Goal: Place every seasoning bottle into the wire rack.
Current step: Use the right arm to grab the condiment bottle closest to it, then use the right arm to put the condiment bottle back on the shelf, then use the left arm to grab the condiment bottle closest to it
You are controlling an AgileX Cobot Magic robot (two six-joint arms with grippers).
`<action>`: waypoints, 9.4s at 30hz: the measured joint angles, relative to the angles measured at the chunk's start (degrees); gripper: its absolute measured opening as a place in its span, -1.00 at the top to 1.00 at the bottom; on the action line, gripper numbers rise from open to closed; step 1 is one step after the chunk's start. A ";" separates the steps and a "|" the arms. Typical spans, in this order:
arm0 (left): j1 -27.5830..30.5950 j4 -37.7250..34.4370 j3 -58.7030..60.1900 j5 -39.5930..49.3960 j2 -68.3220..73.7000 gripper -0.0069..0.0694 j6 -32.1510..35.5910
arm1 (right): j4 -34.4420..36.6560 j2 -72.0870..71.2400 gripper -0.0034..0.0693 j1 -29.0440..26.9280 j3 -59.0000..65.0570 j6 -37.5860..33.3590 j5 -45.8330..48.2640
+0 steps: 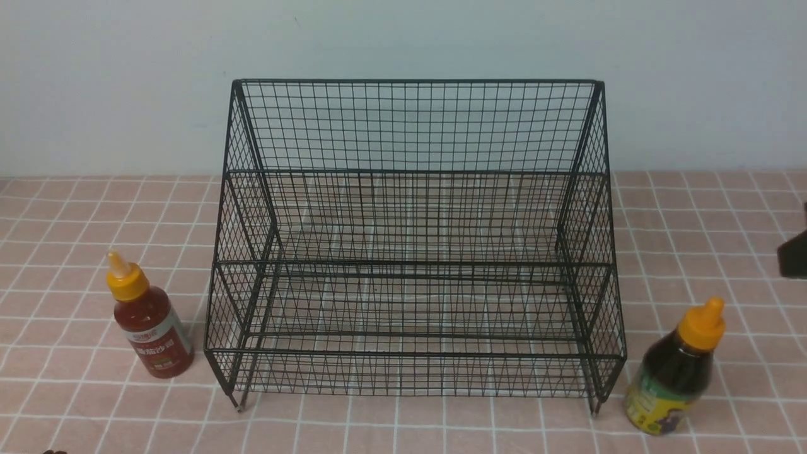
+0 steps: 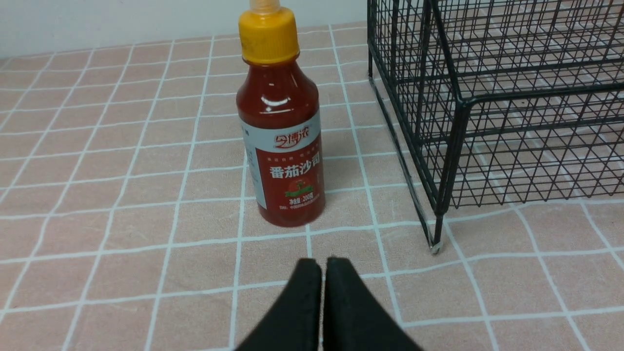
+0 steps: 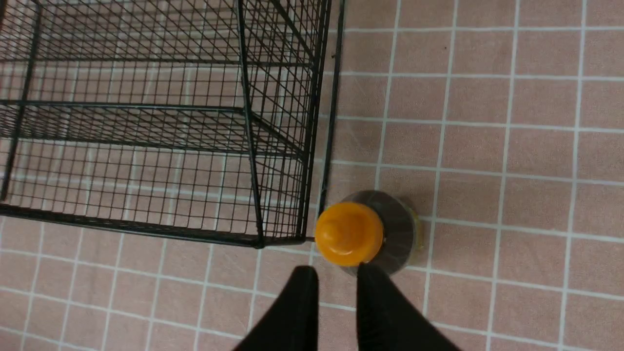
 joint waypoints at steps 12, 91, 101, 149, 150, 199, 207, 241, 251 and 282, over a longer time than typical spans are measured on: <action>0.00 0.00 0.00 0.00 0.00 0.84 0.00 | -10.20 8.09 -0.51 10.74 -1.02 2.35 -1.94; 0.00 -0.01 0.00 0.00 0.00 0.84 0.00 | -18.53 25.50 0.08 34.30 -22.99 13.75 2.56; 0.00 -0.01 0.00 0.00 0.00 0.84 0.00 | -18.46 31.40 0.08 34.37 -22.99 13.89 1.92; 0.00 -0.01 0.00 0.00 0.00 0.84 0.00 | -33.46 -65.05 0.94 34.37 39.04 23.78 -57.63; 0.00 -0.08 0.00 0.00 0.00 0.84 0.00 | -33.54 -65.26 0.94 34.37 41.25 23.85 -59.95; 0.00 -0.13 0.00 0.00 -0.03 0.84 0.00 | -16.70 -65.16 0.94 0.23 64.65 0.57 -47.49; 0.00 -0.13 0.00 0.00 -0.03 0.84 0.00 | -16.77 -65.16 0.94 -0.07 64.76 0.57 -48.14; 0.00 -15.67 0.17 -24.60 -0.03 0.84 -12.29 | -16.77 -65.16 0.94 -0.07 64.76 0.52 -48.14; 0.00 -20.98 -17.35 -23.21 9.46 0.84 -7.94 | -16.77 -65.16 0.94 -0.07 64.76 0.40 -48.14; 7.41 -3.49 -81.51 48.51 88.40 0.77 -0.60 | -16.77 -65.16 0.94 -0.07 64.76 0.33 -48.20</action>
